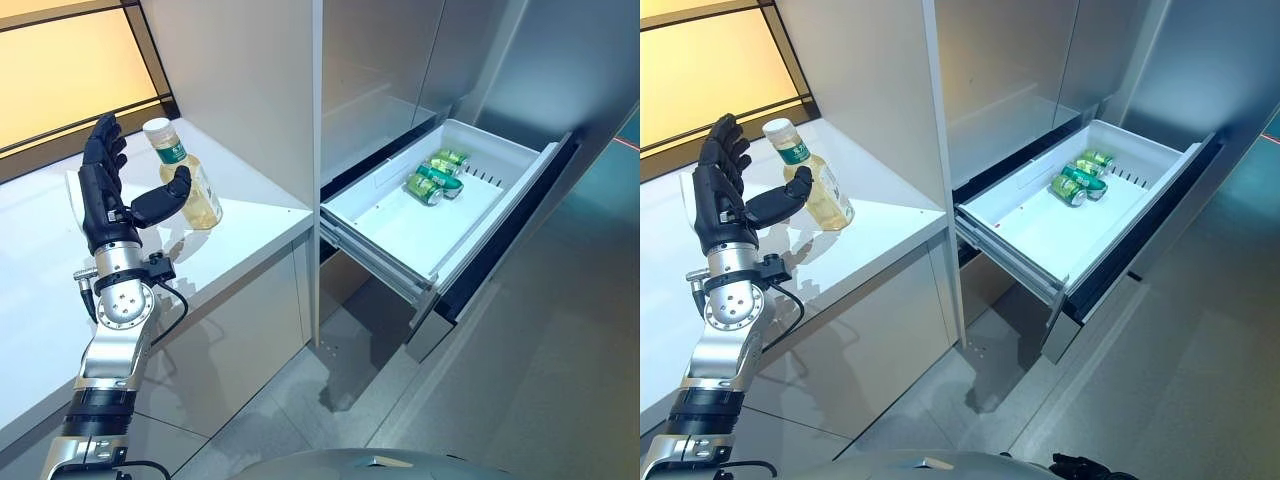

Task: Put drinks into fridge and close the fridge

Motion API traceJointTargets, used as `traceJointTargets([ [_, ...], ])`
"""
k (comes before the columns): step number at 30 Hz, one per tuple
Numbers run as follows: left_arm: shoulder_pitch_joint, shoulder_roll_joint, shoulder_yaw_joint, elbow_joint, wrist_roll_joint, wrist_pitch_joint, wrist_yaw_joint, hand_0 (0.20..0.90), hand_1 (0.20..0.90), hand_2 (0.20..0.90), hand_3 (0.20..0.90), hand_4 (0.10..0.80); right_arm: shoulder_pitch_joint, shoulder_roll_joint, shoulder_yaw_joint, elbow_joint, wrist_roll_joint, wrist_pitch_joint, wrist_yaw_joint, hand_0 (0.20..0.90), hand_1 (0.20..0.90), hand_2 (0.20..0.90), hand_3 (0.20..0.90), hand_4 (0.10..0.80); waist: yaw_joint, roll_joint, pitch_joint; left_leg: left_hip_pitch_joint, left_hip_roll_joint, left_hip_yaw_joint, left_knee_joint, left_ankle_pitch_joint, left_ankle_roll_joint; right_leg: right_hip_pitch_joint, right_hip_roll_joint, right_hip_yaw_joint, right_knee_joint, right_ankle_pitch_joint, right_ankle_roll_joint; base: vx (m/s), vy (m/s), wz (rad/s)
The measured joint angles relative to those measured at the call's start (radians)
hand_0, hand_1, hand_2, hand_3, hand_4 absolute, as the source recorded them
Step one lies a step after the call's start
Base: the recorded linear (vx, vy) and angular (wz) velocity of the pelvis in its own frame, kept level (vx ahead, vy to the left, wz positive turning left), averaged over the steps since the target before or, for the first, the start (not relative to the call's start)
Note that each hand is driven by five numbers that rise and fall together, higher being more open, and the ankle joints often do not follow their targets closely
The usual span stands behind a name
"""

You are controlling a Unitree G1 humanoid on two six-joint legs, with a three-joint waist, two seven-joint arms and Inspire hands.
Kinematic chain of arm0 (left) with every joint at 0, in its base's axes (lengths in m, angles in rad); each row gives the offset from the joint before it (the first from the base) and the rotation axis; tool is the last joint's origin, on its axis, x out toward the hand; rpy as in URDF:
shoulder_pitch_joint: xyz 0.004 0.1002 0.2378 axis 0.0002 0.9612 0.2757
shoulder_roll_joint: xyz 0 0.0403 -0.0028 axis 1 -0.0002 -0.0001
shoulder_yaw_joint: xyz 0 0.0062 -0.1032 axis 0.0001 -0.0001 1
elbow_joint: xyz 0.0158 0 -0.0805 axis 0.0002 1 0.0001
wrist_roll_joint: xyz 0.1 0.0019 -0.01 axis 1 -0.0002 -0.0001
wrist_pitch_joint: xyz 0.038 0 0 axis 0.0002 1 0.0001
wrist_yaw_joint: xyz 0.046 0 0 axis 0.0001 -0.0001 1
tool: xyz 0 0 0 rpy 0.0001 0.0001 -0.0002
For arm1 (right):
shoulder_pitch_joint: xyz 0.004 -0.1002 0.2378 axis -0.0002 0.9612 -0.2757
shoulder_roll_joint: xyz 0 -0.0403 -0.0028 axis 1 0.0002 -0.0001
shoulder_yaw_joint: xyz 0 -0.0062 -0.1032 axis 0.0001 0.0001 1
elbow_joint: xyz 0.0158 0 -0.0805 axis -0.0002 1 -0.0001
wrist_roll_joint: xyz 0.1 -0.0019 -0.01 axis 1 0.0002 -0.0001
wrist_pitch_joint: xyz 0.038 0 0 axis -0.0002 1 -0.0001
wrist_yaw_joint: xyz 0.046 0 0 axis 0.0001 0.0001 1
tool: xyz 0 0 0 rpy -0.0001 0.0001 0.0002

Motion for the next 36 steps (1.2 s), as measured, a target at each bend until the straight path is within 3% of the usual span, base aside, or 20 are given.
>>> traceJointTargets([
  [12, 0.000, -0.009, -0.008, 0.003, -0.106, 0.091, -0.021, 0.900, 0.900, 0.900, 0.900, 0.800, -0.002, -0.002, 0.000, -0.008, 0.000, 0.019, -0.001, 0.900, 0.900, 0.900, 0.900, 0.800, -0.001, 0.001, 0.000, 0.001, 0.000, 0.000, 0.000, 0.001, 0.000, 0.000, 0.000, 0.001, 0.000, 0.000, 0.000, 0.000, 0.000, 0.00],
  [27, -0.002, -0.009, -0.020, 0.097, -0.159, 0.120, -0.027, 0.900, 0.900, 0.900, 0.900, 0.800, 0.000, -0.008, 0.000, -0.008, -0.008, 0.026, -0.005, 0.900, 0.900, 0.900, 0.900, 0.800, -0.019, 0.017, -0.020, 0.003, 0.000, 0.005, -0.003, 0.001, 0.000, 0.000, 0.001, 0.005, 0.000, 0.000, 0.000, 0.000, 0.000, 0.00],
  [36, -0.079, -0.008, -0.023, 0.200, -0.190, 0.138, -0.042, 0.900, 0.900, 0.900, 0.900, 0.800, -0.002, -0.007, 0.000, -0.008, -0.020, 0.025, -0.005, 0.900, 0.900, 0.900, 0.900, 0.800, -0.030, 0.017, -0.022, 0.004, 0.001, 0.008, -0.003, 0.001, -0.001, 0.000, 0.001, 0.008, 0.000, 0.000, 0.000, 0.000, 0.000, 0.00],
])
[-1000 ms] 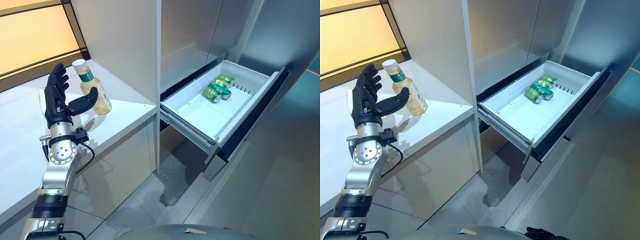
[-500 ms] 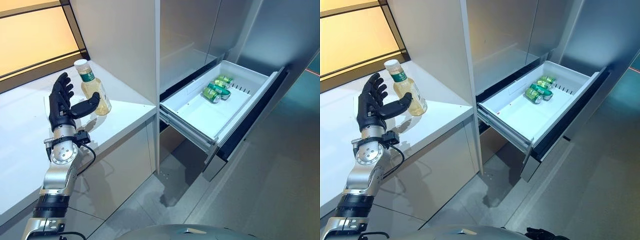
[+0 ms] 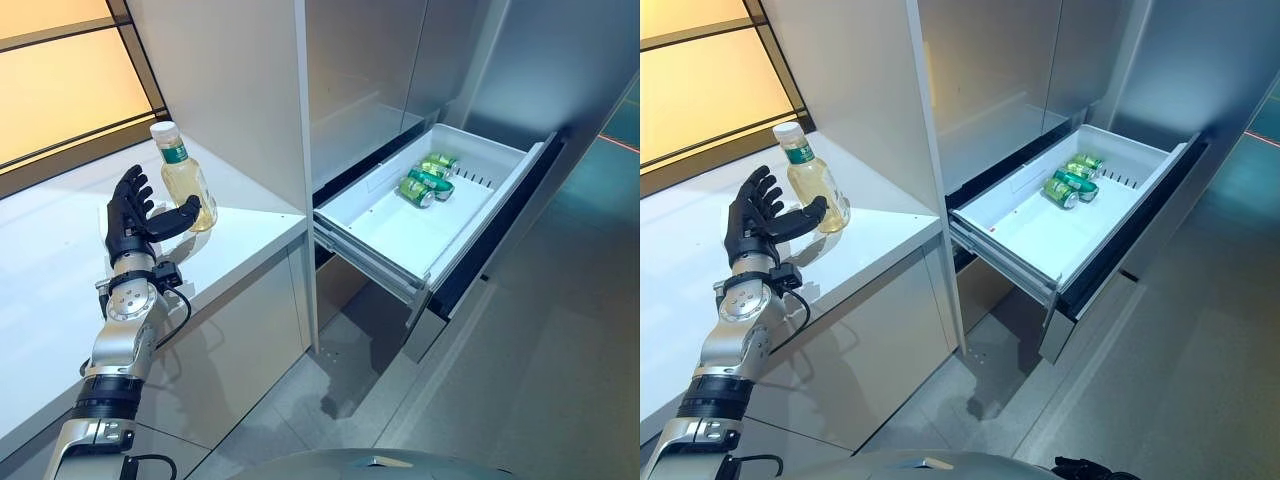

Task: Put drinks into fridge and close the fridge

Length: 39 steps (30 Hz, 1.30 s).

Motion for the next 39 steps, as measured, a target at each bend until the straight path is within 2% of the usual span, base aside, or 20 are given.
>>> traceJointTargets([
  [15, 0.000, -0.001, -0.002, 0.005, -0.226, 0.000, -0.094, 0.900, 0.900, 0.900, 0.900, 0.800, 0.000, 0.000, 0.000, 0.001, -0.001, 0.000, 0.000, 0.900, 0.900, 0.900, 0.900, 0.800, -0.001, -0.001, -0.001, 0.002, 0.000, 0.004, 0.002, 0.000, 0.000, 0.000, 0.001, 0.004, 0.000, 0.000, 0.000, 0.000, 0.000, 0.00],
  [29, -0.002, -0.001, -0.002, 0.005, -0.222, -0.026, -0.100, 0.900, 0.900, 0.900, 0.900, 0.800, 0.000, 0.000, 0.001, 0.001, -0.001, -0.002, 0.000, 0.900, 0.900, 0.900, 0.900, 0.800, -0.003, -0.001, -0.001, 0.003, 0.001, 0.011, -0.001, 0.000, 0.000, -0.002, 0.001, 0.012, 0.000, 0.001, -0.001, 0.000, 0.000, 0.00],
  [39, -0.072, 0.001, -0.002, 0.080, -0.221, -0.072, -0.085, 0.900, 0.900, 0.900, 0.900, 0.800, 0.000, 0.000, 0.001, 0.002, -0.022, -0.008, 0.005, 0.900, 0.900, 0.900, 0.900, 0.800, -0.016, -0.003, -0.002, 0.003, 0.001, 0.016, -0.001, 0.000, 0.000, -0.003, 0.002, 0.017, 0.000, 0.001, -0.001, 0.000, 0.000, 0.00],
])
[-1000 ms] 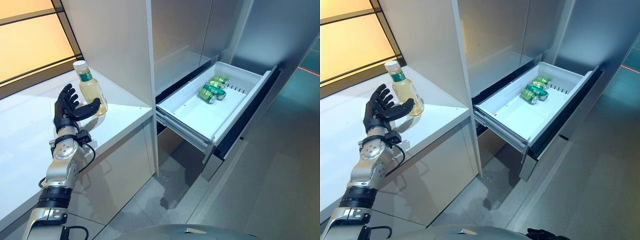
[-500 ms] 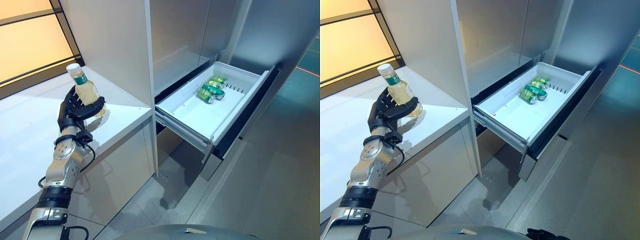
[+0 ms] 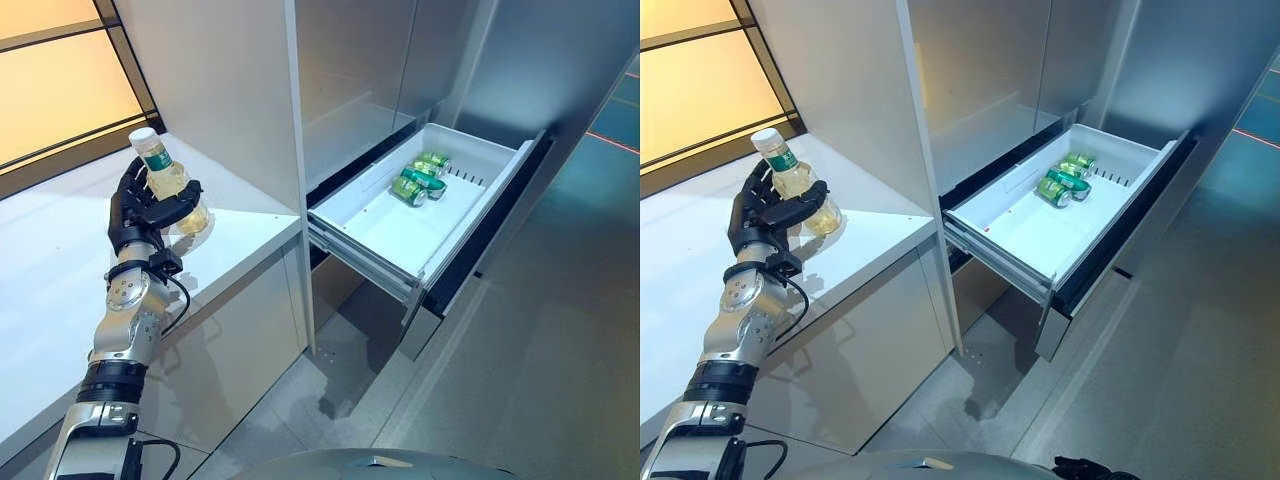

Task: Put drinks into fridge and close the fridge

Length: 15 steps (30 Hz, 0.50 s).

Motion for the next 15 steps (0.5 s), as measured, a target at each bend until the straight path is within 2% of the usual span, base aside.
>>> traceJointTargets([
  [8, -0.002, 0.000, 0.000, 0.002, 0.000, -0.001, 0.005, 0.900, 0.900, 0.900, 0.900, 0.800, 0.001, -0.001, 0.000, 0.000, 0.000, 0.000, 0.002, 0.900, 0.900, 0.900, 0.900, 0.800, -0.012, 0.000, 0.000, 0.000, 0.001, 0.004, 0.000, 0.000, 0.000, -0.001, 0.001, 0.003, 0.000, 0.001, -0.001, 0.000, 0.000, 0.00],
  [15, -0.039, 0.000, -0.001, 0.035, -0.001, -0.017, 0.016, 0.900, 0.900, 0.900, 0.900, 0.800, 0.002, 0.000, 0.001, 0.000, -0.004, 0.000, 0.002, 0.900, 0.900, 0.900, 0.900, 0.800, -0.013, -0.002, -0.001, 0.000, 0.000, 0.005, 0.000, 0.000, 0.000, -0.002, 0.001, 0.005, 0.000, 0.001, -0.002, 0.000, 0.000, 0.00],
])
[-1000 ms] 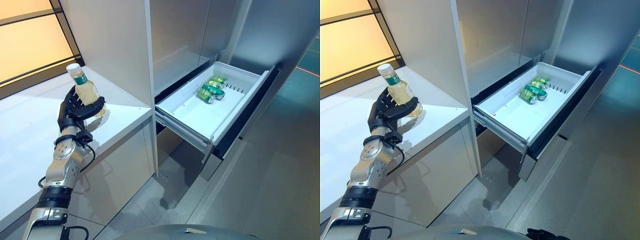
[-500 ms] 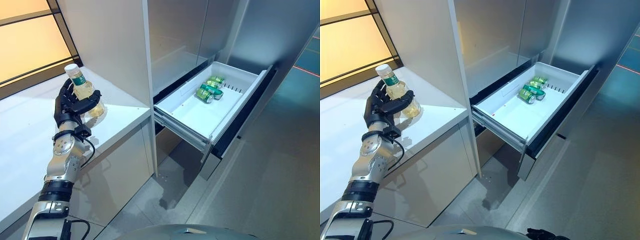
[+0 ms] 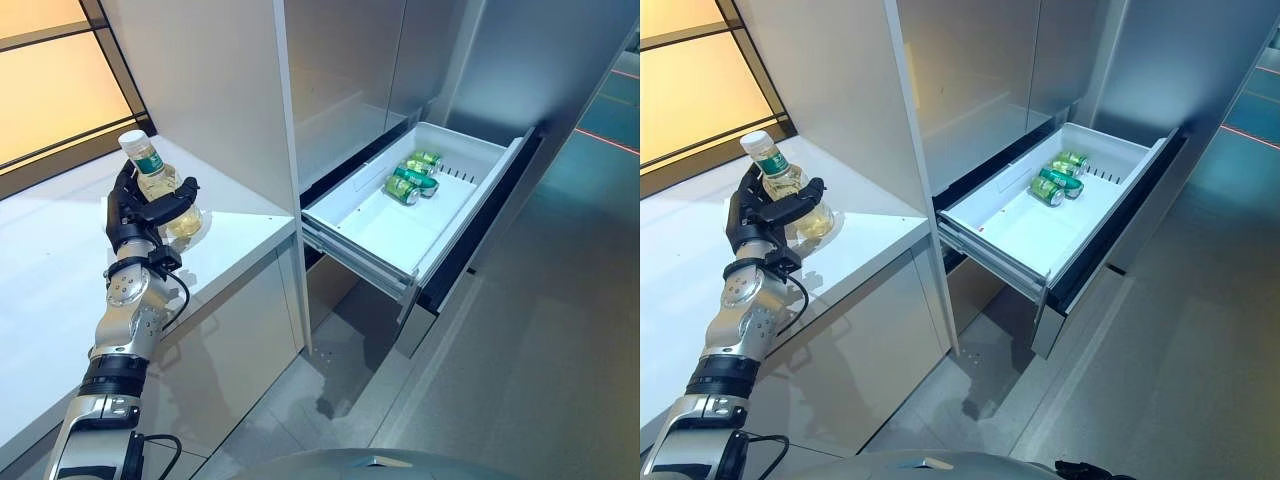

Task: Put drinks into fridge and close the fridge

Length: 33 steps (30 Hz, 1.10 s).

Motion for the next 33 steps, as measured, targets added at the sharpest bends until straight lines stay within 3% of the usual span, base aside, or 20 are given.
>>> traceJointTargets([
  [6, -0.006, 0.000, 0.000, 0.000, 0.000, 0.000, 0.005, 0.900, 0.900, 0.900, 0.900, 0.800, 0.000, 0.000, 0.000, 0.000, 0.000, 0.000, 0.000, 0.900, 0.900, 0.900, 0.900, 0.800, -0.001, 0.000, 0.000, 0.000, 0.000, 0.001, 0.000, 0.000, 0.000, 0.000, 0.000, 0.001, 0.000, 0.000, -0.001, 0.000, 0.000, 0.00],
  [7, -0.006, 0.000, 0.000, 0.000, 0.000, 0.000, 0.005, 0.841, 0.841, 0.841, 0.831, 0.731, 0.000, 0.000, 0.000, 0.000, 0.000, 0.000, 0.000, 0.900, 0.900, 0.900, 0.900, 0.800, -0.001, -0.001, 0.000, 0.000, 0.000, 0.001, 0.000, 0.000, 0.000, 0.000, 0.000, 0.001, 0.000, 0.000, -0.001, 0.000, 0.000, 0.00],
  [8, -0.006, 0.000, 0.000, 0.000, 0.000, 0.000, 0.005, 0.582, 0.582, 0.582, 0.529, 0.429, 0.000, 0.000, 0.000, 0.000, 0.000, 0.000, 0.000, 0.900, 0.900, 0.900, 0.900, 0.800, -0.001, -0.001, 0.000, 0.000, 0.000, 0.001, 0.000, 0.000, 0.000, 0.000, 0.000, 0.001, 0.000, 0.000, -0.001, 0.000, 0.000, 0.00],
  [9, -0.006, 0.000, 0.000, 0.000, 0.000, 0.000, 0.005, 0.493, 0.493, 0.493, 0.425, 0.325, 0.000, 0.000, 0.000, 0.000, 0.000, 0.000, 0.000, 0.900, 0.900, 0.900, 0.900, 0.800, -0.001, -0.001, 0.000, 0.000, 0.000, 0.001, 0.000, 0.000, 0.000, 0.000, 0.000, 0.001, 0.000, 0.001, -0.001, 0.000, 0.000, 0.00],
  [10, -0.006, 0.000, 0.000, 0.000, -0.001, -0.001, 0.005, 0.300, 0.300, 0.300, 0.200, 0.100, 0.000, 0.000, 0.000, 0.000, 0.000, 0.000, 0.000, 0.900, 0.900, 0.900, 0.900, 0.800, -0.001, -0.001, -0.001, 0.000, 0.000, 0.001, 0.000, 0.000, 0.000, 0.000, 0.000, 0.001, 0.000, 0.001, -0.001, 0.000, 0.000, 0.00],
  [25, -0.006, 0.002, -0.004, 0.018, -0.001, -0.024, 0.011, 0.300, 0.300, 0.300, 0.200, 0.100, 0.000, 0.002, 0.002, 0.001, -0.002, -0.001, 0.000, 0.900, 0.900, 0.900, 0.900, 0.800, -0.003, -0.004, -0.001, -0.001, 0.000, 0.002, 0.000, 0.000, 0.000, -0.002, 0.000, 0.002, 0.000, 0.001, -0.001, 0.000, 0.000, 0.00],
  [33, -0.006, 0.002, -0.004, 0.015, 0.000, -0.029, 0.011, 0.300, 0.300, 0.300, 0.200, 0.100, -0.005, -0.007, 0.052, -0.011, -0.122, -0.054, -0.009, 0.900, 0.900, 0.900, 0.900, 0.800, 0.000, -0.005, -0.001, -0.003, 0.000, 0.001, 0.000, 0.000, 0.000, -0.003, 0.000, 0.001, 0.000, 0.001, -0.001, 0.000, 0.000, 0.00],
])
